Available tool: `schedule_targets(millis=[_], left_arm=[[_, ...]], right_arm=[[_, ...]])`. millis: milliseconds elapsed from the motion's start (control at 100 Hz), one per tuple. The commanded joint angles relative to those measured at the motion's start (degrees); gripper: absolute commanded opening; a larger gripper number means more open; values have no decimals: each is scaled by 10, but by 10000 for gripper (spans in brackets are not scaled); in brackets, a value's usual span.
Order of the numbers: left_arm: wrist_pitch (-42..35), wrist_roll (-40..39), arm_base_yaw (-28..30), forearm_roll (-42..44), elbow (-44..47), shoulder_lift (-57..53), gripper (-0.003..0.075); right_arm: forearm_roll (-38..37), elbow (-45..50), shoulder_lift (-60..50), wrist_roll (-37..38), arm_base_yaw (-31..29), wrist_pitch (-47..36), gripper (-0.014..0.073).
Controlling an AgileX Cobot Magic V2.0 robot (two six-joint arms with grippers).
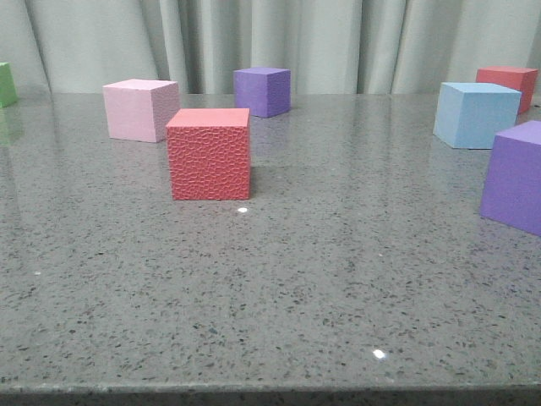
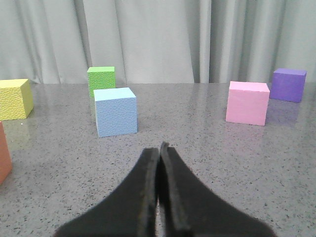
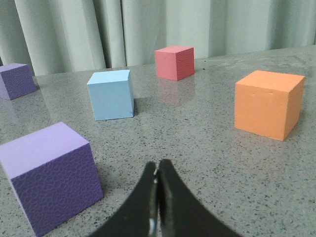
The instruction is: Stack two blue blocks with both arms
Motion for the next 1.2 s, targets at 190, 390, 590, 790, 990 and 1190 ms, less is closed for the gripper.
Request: schedule_targets(millis=[190,390,590,790,990,1190], left_arm=[[-48,3,-4,3,-59,35,-19],[-38,3,-5,3,-145,127,-19],[-38,3,-5,3,-223,246,-19],[-19,3,-5,3,-304,355,-17],[21,3,-5,4,-375,415,54],[18,3,-5,4,-391,423,449]], right_arm=[[-9,-62,34,-6,-1,-12,-104],[-9,-161,116,-6,-1,52,-104],[-9,-259,219,-6,-1,127,-104],[-9,-333,315,-6,-1,168,-80],[-8,-375,367,-6,-1,179,137],[-8,-385,371,-6,-1,182,407]])
